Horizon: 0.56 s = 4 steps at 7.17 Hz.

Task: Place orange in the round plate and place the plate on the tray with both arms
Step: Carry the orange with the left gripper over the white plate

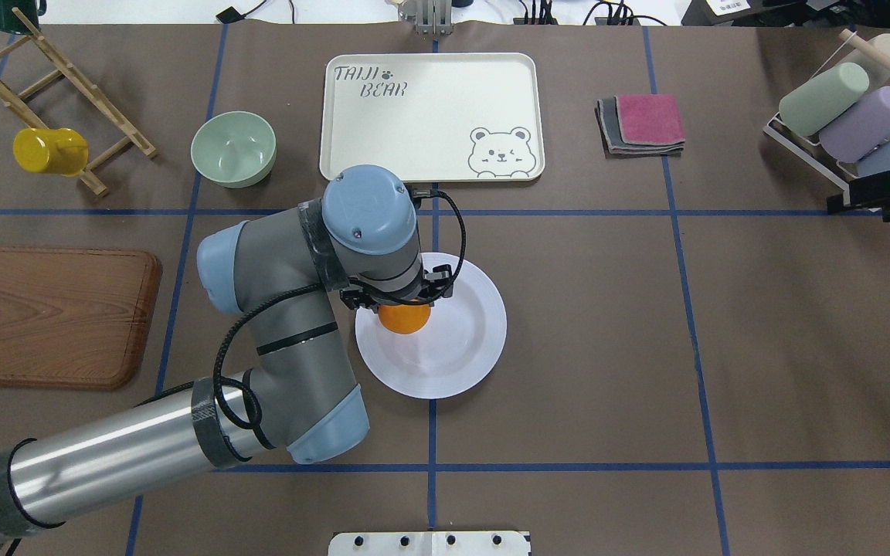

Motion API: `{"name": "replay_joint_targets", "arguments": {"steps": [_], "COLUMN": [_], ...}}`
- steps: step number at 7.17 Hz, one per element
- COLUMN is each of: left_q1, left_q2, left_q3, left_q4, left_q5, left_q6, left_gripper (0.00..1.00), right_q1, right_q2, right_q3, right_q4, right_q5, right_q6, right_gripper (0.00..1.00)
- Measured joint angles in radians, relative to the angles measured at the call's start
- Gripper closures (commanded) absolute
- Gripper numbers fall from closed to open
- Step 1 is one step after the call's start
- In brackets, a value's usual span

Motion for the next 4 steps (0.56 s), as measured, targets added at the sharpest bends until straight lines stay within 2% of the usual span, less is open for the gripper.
{"name": "replay_joint_targets", "arguments": {"steps": [1, 2, 3, 4], "left_q1": [0.021, 0.032, 0.037, 0.039], "left_q2": [-0.011, -0.017, -0.021, -0.024], "left_q3": [0.018, 0.040, 0.063, 0.077], "left_q4": [-0.018, -0.040, -0.066, -0.088], "left_q5": [0.023, 0.036, 0.042, 0.046], "left_q6": [-0.016, -0.027, -0.035, -0.041], "left_gripper": [0.90, 0.72, 0.09, 0.01], "right_q1": [-0.001, -0.004, -0.006, -0.008], "right_q2": [0.000, 0.001, 0.001, 0.002], "right_q3": [0.000, 0.000, 0.000, 0.000], "right_q4": [0.000, 0.000, 0.000, 0.001], "right_q5": [-0.001, -0.001, -0.002, -0.001], "right_q6": [0.001, 0.001, 0.002, 0.002], "right_gripper": [0.00, 0.00, 0.00, 0.00]}}
